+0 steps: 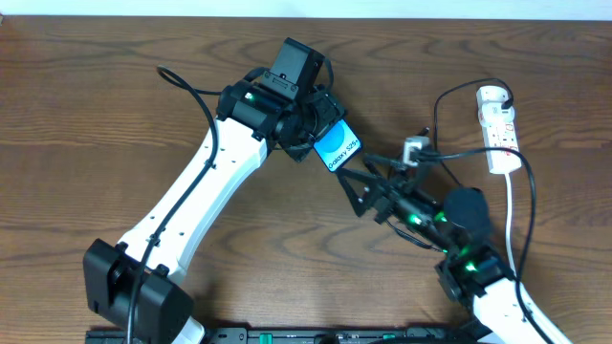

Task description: Plug charger to phone and switch on socket

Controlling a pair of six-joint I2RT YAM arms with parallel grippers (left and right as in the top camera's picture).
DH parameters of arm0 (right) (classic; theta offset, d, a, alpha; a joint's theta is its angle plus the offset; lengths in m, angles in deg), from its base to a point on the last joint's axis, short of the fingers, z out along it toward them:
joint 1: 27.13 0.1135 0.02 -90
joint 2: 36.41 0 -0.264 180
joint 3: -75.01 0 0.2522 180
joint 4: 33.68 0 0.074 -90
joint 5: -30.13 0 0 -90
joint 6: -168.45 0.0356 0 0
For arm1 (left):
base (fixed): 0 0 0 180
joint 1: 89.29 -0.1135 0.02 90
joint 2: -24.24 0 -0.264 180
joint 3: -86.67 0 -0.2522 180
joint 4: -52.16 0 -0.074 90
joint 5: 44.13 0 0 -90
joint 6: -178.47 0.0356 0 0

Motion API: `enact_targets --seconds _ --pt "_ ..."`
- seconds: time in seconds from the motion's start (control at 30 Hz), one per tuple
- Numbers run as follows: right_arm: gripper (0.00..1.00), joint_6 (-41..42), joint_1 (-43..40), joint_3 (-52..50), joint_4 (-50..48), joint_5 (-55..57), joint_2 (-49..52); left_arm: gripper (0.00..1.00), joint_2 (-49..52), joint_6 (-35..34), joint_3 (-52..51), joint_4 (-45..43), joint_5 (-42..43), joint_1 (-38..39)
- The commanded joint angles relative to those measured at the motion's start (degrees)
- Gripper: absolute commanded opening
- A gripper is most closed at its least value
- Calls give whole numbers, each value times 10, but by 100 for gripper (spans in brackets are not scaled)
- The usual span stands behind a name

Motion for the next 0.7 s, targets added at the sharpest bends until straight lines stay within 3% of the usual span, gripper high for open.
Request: enact_targets --seconds 0.0,0.33,0.53,0.67 --pt "92 -32 27 27 -5 118 38 66 0 -7 1 0 -1 3" --pt "78 -11 48 29 -68 179 109 66 0 -12 1 1 16 12" --pt "64 96 48 29 -95 179 144 66 0 -16 1 1 17 21" --pt "56 115 48 29 -108 183 149 66 0 -16 1 1 17 24"
